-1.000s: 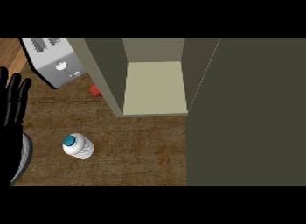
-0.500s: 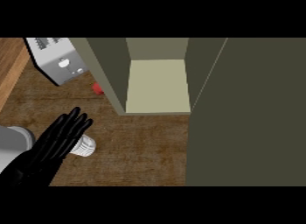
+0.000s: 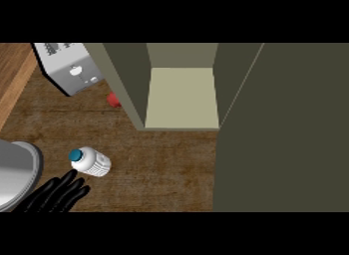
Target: Pick up the bottled water, place it into the cabinet and close the cabinet
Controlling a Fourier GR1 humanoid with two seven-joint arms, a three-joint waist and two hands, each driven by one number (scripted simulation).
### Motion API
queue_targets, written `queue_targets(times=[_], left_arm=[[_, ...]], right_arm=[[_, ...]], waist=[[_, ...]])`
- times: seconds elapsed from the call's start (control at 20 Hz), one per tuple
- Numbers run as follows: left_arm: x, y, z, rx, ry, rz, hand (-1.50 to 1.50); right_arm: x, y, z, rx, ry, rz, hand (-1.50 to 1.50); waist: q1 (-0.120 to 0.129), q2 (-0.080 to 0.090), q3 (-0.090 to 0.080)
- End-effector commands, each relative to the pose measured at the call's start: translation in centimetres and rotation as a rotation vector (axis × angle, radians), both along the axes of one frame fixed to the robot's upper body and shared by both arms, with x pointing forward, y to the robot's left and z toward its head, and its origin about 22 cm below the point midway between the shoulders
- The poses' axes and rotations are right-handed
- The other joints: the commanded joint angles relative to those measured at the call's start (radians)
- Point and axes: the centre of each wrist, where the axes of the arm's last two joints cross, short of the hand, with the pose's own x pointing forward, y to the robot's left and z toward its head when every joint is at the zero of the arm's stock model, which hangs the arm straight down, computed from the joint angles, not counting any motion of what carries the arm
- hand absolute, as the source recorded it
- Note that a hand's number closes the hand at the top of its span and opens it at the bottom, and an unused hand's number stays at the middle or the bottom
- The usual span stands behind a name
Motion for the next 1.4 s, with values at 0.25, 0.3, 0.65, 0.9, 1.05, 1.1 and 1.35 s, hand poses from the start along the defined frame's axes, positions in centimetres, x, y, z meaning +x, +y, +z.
queue_targets(times=[0.25,0.3,0.65,0.9,1.05,1.1,1.35], left_arm=[[-3.5,0.3,3.8,-0.069,-0.038,-0.060,-1.50],[-3.5,0.7,3.7,-0.057,-0.037,-0.055,-1.50],[-4.4,1.7,4.2,-0.030,-0.045,-0.020,-1.50],[-4.1,2.5,3.1,-0.038,-0.008,0.014,-1.50],[-4.7,2.8,2.7,-0.038,-0.014,0.070,-1.50],[-4.7,2.6,2.8,-0.027,-0.020,0.082,-1.50],[-3.2,6.1,1.3,-0.028,-0.038,0.176,-1.50]], right_arm=[[-2.4,-0.2,3.1,0.022,0.000,0.025,-1.50],[-2.9,-0.1,3.0,0.041,-0.018,0.020,-1.50],[-3.7,-0.7,2.7,0.018,-0.012,0.030,-1.50],[-4.4,-0.4,3.2,0.034,-0.008,0.044,-1.50],[-5.2,-0.3,3.2,0.037,0.001,0.048,-1.50],[-4.5,-0.9,2.7,0.046,-0.005,0.035,-1.50],[-4.2,-1.6,2.2,0.050,-0.004,0.030,-1.50]], waist=[[0.007,0.000,0.000],[0.002,-0.002,0.000],[-0.002,-0.005,0.001],[-0.007,-0.003,0.000],[-0.006,-0.006,0.000],[-0.002,-0.003,0.001],[-0.006,0.000,0.000]])
